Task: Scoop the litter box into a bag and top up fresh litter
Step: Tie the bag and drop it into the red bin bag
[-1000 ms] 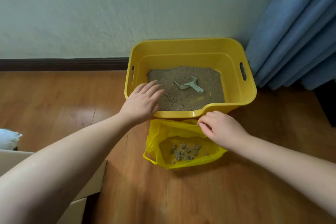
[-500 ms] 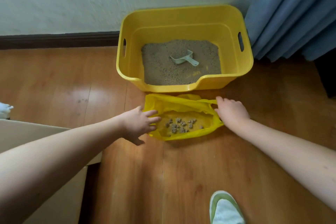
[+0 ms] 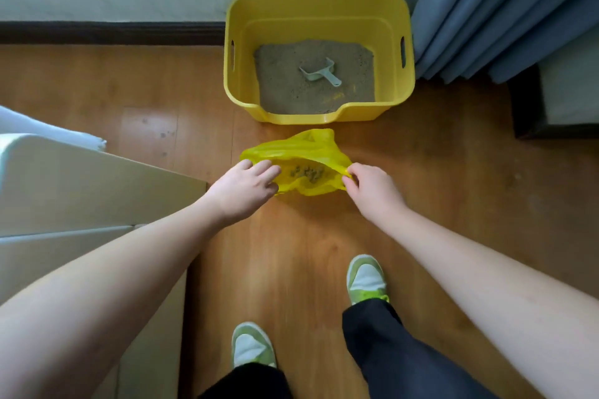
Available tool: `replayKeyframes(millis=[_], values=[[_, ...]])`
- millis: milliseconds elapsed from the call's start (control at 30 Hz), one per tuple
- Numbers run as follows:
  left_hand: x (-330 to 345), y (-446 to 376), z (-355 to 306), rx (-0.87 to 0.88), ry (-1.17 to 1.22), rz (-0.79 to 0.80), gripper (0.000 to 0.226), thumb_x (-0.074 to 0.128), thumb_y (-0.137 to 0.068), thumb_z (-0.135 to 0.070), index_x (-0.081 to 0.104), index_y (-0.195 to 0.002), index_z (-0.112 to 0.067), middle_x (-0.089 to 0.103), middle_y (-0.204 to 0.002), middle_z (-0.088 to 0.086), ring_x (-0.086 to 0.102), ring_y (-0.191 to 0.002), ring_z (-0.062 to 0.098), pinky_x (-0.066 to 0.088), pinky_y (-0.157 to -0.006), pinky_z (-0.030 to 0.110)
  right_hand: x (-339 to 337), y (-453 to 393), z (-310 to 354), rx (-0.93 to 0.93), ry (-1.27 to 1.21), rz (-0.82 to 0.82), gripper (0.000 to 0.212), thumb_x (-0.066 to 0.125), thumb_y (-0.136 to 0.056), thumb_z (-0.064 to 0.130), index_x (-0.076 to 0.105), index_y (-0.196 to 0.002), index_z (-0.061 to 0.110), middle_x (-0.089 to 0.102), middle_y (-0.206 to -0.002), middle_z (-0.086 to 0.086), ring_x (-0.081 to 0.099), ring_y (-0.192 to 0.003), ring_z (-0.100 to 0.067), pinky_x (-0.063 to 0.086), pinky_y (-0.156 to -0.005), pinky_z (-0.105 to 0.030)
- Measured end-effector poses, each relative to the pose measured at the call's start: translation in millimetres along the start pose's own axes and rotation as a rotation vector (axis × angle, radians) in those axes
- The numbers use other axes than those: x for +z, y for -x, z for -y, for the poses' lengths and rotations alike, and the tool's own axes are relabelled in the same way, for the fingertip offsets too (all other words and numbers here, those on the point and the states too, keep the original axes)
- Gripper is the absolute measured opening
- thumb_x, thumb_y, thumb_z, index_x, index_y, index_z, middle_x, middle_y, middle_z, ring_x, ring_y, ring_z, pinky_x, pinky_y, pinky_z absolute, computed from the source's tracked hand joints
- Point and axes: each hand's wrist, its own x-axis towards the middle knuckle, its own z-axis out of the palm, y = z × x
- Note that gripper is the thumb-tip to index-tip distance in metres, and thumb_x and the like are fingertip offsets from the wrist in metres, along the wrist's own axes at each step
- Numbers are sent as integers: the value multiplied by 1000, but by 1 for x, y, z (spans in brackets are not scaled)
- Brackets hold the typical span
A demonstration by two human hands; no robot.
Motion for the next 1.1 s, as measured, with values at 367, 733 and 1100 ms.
replayKeyframes(millis=[367,733,1100], values=[[-182,77,-45,-333,263,262,14,57,-84,-16,48,-73,-20,47,-63,-3,52,-58,26,35,-49,28,-121,137,84,146,-280,-30,17,53,-94,29,66,-98,18,69,-88,0,61,-84,-21,46,-71,-30],[-364,195,-77,-635,1037,0,31,59,-86,-30,40,-63,-38,59,-51,-12,55,-51,5,35,-48,22,-270,306,176,173,-363,-105,12,62,-89,30,67,-99,27,65,-89,9,58,-83,-7,44,-72,-19],[-532,277,-102,-516,1372,-336,13,66,-91,-30,55,-84,-29,75,-87,-7,72,-83,10,58,-76,44,-390,447,280,-88,-194,-196,19,56,-93,35,67,-103,23,64,-94,10,55,-93,-13,44,-84,-32]])
